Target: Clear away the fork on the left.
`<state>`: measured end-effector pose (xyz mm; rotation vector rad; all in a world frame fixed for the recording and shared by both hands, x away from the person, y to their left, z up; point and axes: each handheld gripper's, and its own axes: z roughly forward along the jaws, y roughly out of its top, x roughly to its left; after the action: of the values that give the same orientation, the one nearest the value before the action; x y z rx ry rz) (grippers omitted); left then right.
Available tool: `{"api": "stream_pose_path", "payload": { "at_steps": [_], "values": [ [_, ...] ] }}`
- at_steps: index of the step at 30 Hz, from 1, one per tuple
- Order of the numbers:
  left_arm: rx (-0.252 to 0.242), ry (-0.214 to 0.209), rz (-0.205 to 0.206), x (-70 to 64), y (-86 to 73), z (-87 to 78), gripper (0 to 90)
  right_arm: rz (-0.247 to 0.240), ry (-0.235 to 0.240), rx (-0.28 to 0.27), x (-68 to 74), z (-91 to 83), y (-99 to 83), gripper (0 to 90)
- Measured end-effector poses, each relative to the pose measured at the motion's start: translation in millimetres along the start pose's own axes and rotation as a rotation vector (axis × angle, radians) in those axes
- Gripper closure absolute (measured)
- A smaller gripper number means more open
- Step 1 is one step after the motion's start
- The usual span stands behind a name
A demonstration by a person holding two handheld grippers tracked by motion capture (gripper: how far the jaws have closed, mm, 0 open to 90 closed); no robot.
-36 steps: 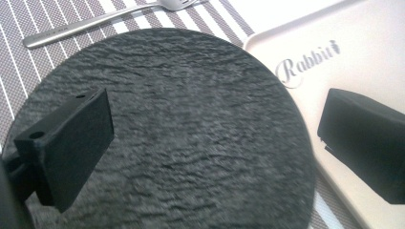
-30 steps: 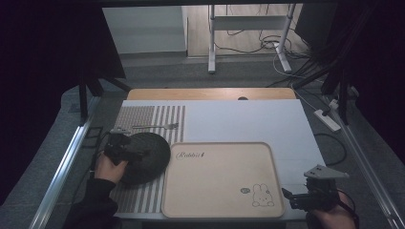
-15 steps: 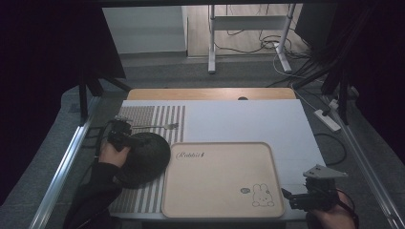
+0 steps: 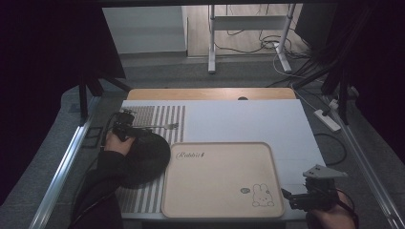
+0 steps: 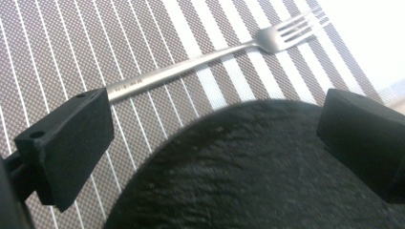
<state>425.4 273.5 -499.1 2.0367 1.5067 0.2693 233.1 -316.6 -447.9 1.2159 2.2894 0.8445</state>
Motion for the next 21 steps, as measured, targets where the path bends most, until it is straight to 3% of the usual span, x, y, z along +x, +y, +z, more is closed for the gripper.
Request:
{"api": "stream_pose_path", "payload": {
  "at_steps": [10,15,19,21],
  "values": [
    [0.024,-0.006,-0.01,10.9,15.4,15.6,0.0,-0.001,0.002,0.001,-0.3,0.0,0.0,0.0],
    [0.032,0.036,-0.018,18.9,21.2,24.0,4.5,0.002,0.005,-0.002,-0.5,0.2,-0.2,0.0],
    [0.033,0.039,-0.011,23.5,23.8,25.5,20.2,0.002,0.006,-0.002,-0.6,0.3,-0.2,0.0],
    [0.041,0.042,-0.009,25.3,25.1,27.1,34.1,0.002,0.007,-0.002,-0.5,0.3,-0.2,0.0]
  ]
}}
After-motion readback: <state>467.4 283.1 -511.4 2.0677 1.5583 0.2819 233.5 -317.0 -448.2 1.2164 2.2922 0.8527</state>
